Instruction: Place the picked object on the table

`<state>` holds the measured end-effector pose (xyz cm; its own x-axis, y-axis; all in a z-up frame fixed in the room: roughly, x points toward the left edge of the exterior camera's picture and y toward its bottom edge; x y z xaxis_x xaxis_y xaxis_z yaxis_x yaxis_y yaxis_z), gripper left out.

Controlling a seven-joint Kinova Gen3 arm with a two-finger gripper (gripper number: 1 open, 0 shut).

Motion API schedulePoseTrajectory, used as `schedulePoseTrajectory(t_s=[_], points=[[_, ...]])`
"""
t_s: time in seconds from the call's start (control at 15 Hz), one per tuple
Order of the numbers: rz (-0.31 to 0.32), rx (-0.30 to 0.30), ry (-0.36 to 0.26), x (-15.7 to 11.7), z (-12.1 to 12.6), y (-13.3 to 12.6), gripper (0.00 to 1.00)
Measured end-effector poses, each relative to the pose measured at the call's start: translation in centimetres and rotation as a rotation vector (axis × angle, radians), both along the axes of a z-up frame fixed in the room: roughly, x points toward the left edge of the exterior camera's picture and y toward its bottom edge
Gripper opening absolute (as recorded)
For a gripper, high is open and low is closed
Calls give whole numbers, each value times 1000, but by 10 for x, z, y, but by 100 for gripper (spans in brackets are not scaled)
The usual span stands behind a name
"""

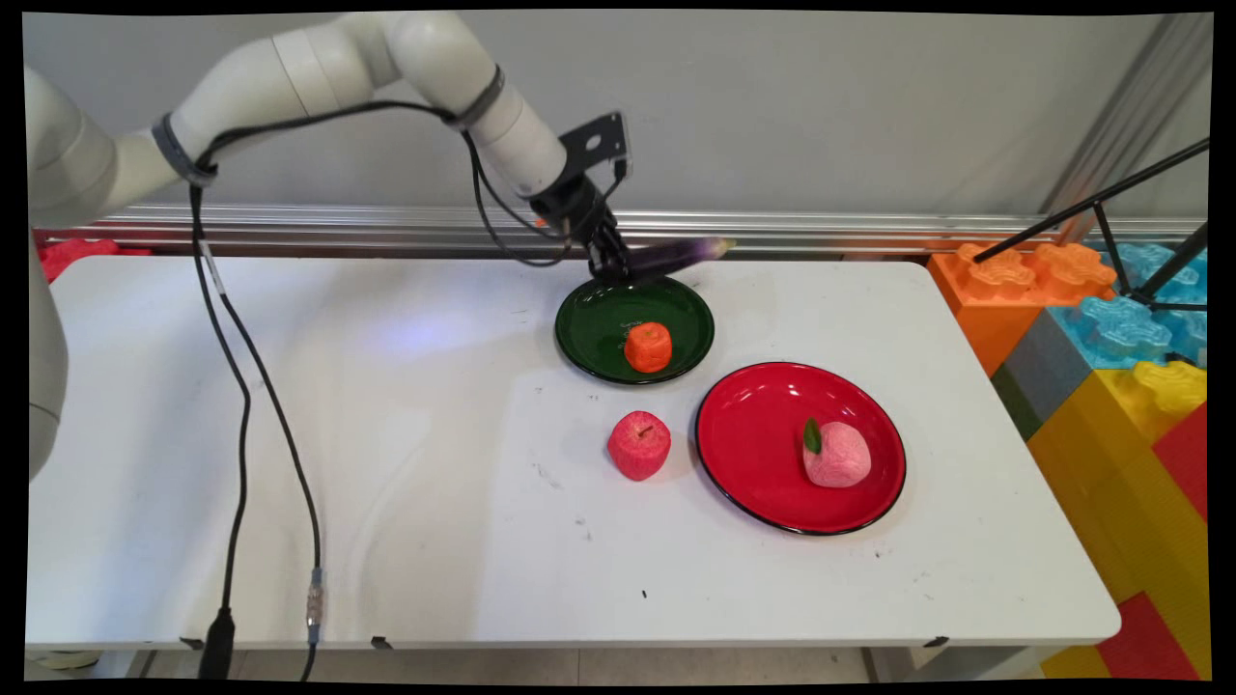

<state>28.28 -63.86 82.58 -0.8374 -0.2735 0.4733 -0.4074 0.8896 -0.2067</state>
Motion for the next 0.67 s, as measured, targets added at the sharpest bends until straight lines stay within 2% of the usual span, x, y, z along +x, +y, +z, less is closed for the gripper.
schedulePoseTrajectory(t_s=[0.33, 0.67], points=[[45, 9, 53, -15, 45, 21, 0], [56, 58, 95, -34, 82, 66, 0]])
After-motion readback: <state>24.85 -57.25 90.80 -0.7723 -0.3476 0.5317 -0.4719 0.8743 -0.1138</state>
